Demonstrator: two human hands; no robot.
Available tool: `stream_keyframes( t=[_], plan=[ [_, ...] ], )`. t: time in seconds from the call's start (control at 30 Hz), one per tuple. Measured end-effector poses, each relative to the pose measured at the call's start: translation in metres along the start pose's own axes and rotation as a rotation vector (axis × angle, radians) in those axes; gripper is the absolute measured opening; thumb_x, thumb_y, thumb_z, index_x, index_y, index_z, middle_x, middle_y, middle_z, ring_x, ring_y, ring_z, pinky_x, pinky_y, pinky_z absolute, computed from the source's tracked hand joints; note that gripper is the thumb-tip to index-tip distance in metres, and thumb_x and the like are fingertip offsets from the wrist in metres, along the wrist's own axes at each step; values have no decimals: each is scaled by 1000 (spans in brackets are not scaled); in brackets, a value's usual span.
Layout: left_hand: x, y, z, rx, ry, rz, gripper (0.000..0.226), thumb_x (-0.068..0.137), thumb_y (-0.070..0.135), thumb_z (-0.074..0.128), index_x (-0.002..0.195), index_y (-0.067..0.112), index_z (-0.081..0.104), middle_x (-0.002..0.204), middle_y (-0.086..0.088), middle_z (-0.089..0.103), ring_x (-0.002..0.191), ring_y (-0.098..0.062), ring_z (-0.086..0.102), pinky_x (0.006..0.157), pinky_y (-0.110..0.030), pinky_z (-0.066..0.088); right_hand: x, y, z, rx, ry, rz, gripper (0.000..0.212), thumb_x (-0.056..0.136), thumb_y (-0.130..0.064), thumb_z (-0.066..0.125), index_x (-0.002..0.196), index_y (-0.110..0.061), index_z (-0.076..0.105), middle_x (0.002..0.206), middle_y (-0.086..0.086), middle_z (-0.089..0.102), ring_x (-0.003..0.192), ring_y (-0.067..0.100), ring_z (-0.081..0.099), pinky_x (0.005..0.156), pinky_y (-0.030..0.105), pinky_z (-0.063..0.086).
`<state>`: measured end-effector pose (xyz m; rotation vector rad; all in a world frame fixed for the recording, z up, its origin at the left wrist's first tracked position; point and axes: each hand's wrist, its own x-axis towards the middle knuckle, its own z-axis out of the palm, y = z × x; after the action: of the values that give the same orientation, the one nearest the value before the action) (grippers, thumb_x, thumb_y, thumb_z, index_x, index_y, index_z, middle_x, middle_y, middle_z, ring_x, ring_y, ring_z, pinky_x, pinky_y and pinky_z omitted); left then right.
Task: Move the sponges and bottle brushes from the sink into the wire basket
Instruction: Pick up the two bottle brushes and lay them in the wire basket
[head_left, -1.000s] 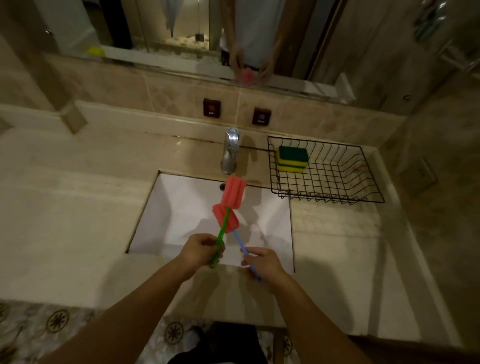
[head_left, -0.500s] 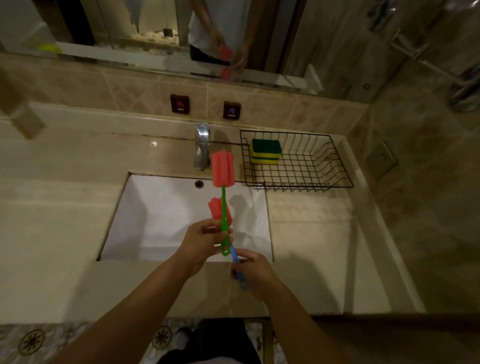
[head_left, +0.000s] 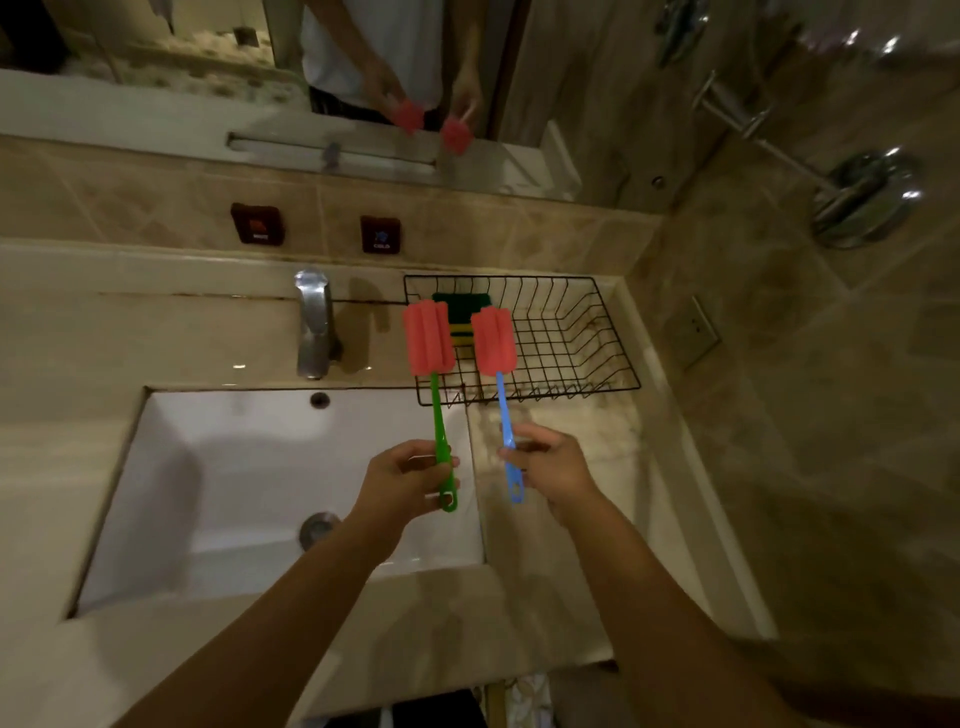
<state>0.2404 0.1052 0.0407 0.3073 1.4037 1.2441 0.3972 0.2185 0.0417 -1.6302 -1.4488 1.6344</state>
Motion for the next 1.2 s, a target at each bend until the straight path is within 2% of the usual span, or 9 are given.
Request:
stream_keyframes(
  t=[0.07, 0.13, 0.33, 0.43, 0.63, 0.73, 0.87, 0.97, 1.2],
  plan=[
    [15, 7, 10, 3, 6, 3, 21, 87, -1, 61, 108, 1, 66, 107, -20, 70, 97, -34, 69, 86, -49, 58, 24, -21, -15, -99, -5, -37, 29, 77, 4, 75, 106, -4, 71, 82, -1, 68, 75, 15, 65, 62, 22, 52],
    [28, 15, 18, -3, 30, 8, 20, 87, 0, 61, 106, 2, 66, 106, -21, 69, 99, -36, 68, 88, -50, 57, 50, -38, -25, -153, -2, -42, 28, 75, 2, 79, 101, -1, 71, 84, 2, 67, 76, 16, 65, 62, 20, 51],
    [72, 27, 36, -41, 109, 25, 19, 87, -3, 60, 105, -2, 64, 104, -25, 68, 97, -37, 67, 81, -43, 59, 117, -50, -48, -136, -122, 60, 25, 75, 3, 77, 98, 0, 68, 95, 15, 70, 80, 25, 72, 66, 34, 60],
    [92, 34, 47, -59, 122, 8, 16, 85, -3, 62, 100, 2, 66, 101, -20, 69, 95, -32, 69, 73, -36, 59, 141, -55, -54, -176, -238, 143, 29, 80, 3, 72, 108, 6, 64, 93, 14, 69, 79, 26, 71, 65, 32, 60],
    [119, 40, 56, -22, 109, -28, 21, 85, 0, 65, 105, 3, 66, 100, -18, 71, 88, -27, 72, 61, -26, 59, 174, -69, -55, -245, -406, 245, 15, 84, 1, 68, 97, -5, 65, 95, 11, 69, 83, 22, 72, 69, 30, 60],
    [126, 42, 55, -22, 93, -46, 25, 84, -2, 65, 109, 1, 64, 103, -20, 71, 87, -28, 72, 64, -29, 60, 183, -75, -57, -298, -455, 250, 23, 82, 1, 71, 103, -3, 65, 94, 11, 70, 86, 24, 73, 72, 31, 61],
    [133, 43, 62, -43, 94, -60, 27, 81, -4, 67, 108, -1, 62, 106, -25, 68, 93, -36, 71, 78, -43, 60, 194, -87, -62, -468, -502, 198, 22, 79, 0, 75, 100, -6, 68, 90, 8, 71, 77, 17, 74, 62, 22, 60],
    [135, 41, 75, -74, 136, -52, 23, 80, -5, 68, 103, -2, 63, 105, -26, 68, 92, -38, 71, 77, -44, 61, 210, -100, -63, -649, -522, 154, 21, 78, -4, 77, 97, -9, 70, 93, 7, 73, 78, 16, 73, 62, 22, 59],
    [137, 26, 93, -70, 220, -6, 15, 80, 0, 71, 93, 7, 67, 93, -17, 72, 85, -29, 74, 74, -41, 63, 254, -116, -55, -1148, -653, 132, 33, 79, -10, 77, 111, -17, 69, 104, 2, 69, 88, 19, 70, 81, 33, 61]
  ],
)
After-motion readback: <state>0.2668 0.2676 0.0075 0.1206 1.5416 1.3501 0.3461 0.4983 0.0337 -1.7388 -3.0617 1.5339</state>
